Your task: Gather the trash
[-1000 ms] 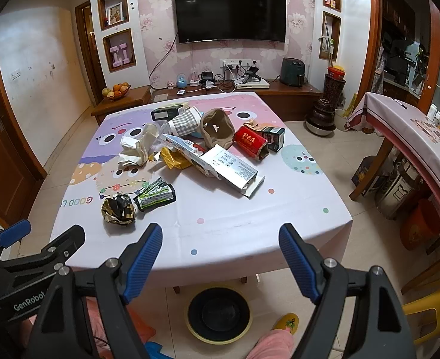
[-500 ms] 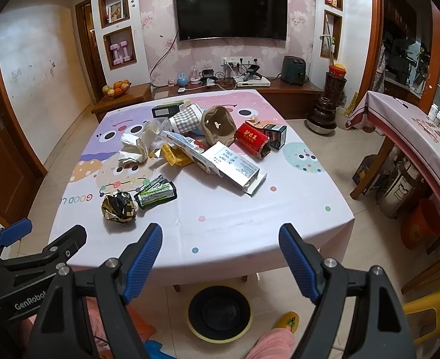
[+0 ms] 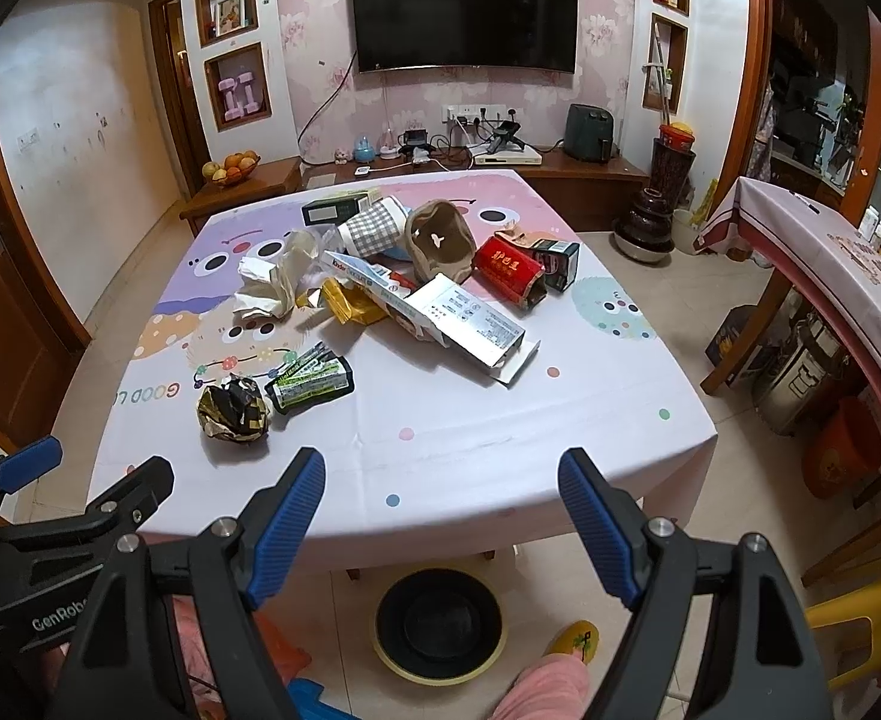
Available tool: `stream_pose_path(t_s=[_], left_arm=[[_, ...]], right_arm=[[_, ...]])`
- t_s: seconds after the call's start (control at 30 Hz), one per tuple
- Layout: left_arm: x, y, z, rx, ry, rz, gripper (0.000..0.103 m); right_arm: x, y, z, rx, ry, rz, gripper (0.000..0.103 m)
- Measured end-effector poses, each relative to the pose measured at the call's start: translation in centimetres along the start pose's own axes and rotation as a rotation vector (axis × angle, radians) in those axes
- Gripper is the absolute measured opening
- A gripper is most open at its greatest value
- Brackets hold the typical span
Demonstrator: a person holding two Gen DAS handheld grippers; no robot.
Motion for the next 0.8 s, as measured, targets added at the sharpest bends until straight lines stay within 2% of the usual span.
stream_pose_path(t_s=[0.1, 0.2, 0.3, 0.37, 0.6, 0.8], left_arm=[[-0.1, -0.1, 0.9, -0.012, 0.010, 0.035, 0.101], [-0.1, -0.6, 2.3, -0.029, 0.054, 0.083, 0.101], [0.0, -1.4, 4.3, -0.071, 0.164, 0.132, 0.101], [0.0, -1.9, 5.5, -0.094, 0.225, 0.144, 0.101], [0.4, -2.9, 10.2, -0.184, 0.400, 0.173, 0.101], [-0.3, -1.3, 13.2, -0.234, 0.442, 0.191, 0.101]], right_arm=[[0.0, 0.4, 0.5, -0.010, 0.003, 0.012, 0.081], [0.1, 0.9, 1.4, -0.026, 0.001, 0.034, 0.081], [0.1, 1.3, 2.5, -0.045, 0.004, 0.060, 0.080], [-0.1, 1.4, 3.4, -0.061, 0.004, 0.075, 0.075], [-0.7, 3.0, 7.5, -0.132, -0.007, 0.156, 0.066], [-1.9, 5.0, 10.7, -0.206, -0.026, 0.234, 0.062]])
Point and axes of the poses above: each gripper's, at about its wrist camera, not at the fingertips, and z roughly the way its jaws point, x to its right, y to its underside, the point moved 9 cm from there along z, roughly the way its jaws point, and after that the axes turned 14 degrees about x, right-handed, at the moved point
